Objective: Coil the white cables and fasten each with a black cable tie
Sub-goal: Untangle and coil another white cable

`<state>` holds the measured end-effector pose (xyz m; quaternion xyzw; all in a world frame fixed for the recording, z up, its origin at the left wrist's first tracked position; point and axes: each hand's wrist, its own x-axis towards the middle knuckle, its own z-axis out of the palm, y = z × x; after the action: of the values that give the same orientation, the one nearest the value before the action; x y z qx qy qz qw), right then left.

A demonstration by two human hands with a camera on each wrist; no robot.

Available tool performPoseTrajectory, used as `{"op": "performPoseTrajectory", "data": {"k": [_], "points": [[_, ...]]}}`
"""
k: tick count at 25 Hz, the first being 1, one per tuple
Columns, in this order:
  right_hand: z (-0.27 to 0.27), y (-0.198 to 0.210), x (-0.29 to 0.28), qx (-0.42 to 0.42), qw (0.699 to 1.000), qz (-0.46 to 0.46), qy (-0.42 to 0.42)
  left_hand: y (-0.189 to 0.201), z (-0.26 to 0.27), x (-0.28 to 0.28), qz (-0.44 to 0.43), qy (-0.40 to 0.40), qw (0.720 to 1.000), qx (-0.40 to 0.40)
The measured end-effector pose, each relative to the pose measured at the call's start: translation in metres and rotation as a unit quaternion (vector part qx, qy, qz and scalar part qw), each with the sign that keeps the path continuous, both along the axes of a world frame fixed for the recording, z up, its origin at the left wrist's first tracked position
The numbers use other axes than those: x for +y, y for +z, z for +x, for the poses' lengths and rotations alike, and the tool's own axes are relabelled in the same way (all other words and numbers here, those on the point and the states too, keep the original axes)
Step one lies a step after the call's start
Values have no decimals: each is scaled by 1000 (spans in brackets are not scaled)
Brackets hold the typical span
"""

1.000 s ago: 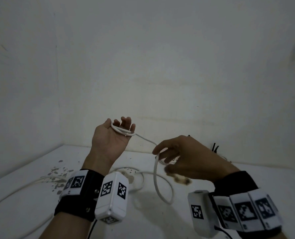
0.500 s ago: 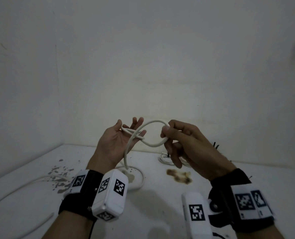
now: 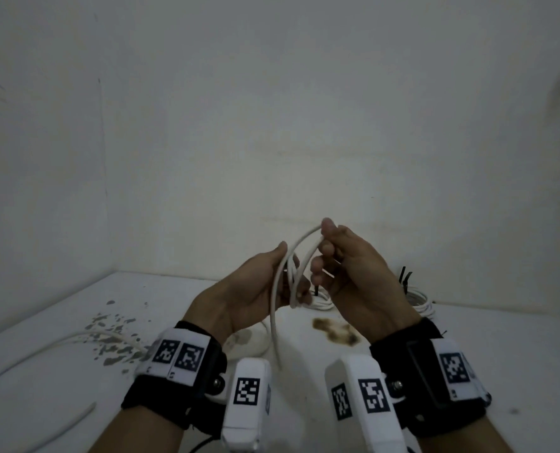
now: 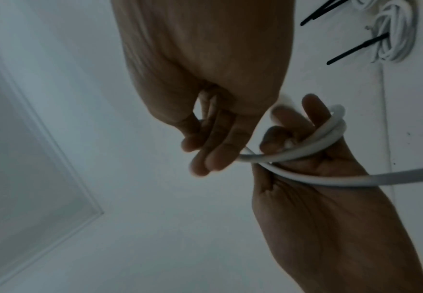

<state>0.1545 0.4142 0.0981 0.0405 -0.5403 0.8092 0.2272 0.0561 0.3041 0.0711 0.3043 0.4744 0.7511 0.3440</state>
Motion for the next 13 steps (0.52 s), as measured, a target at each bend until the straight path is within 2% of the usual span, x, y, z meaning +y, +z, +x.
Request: {"op": "performPoseTrajectory", "data": {"k": [4, 6, 8, 13], "points": [[-5, -5, 8, -27, 998, 14, -62, 3, 17, 7, -27, -31, 999, 22], [-5, -7, 11, -28, 997, 18, -63, 4, 25, 7, -44, -11, 996, 73], [-3, -6, 16, -13, 998, 36, -42, 5, 29, 5, -60, 7, 992, 112], [12, 4, 23, 74, 985, 154, 37, 10, 31, -2, -43, -11, 992, 117]]}}
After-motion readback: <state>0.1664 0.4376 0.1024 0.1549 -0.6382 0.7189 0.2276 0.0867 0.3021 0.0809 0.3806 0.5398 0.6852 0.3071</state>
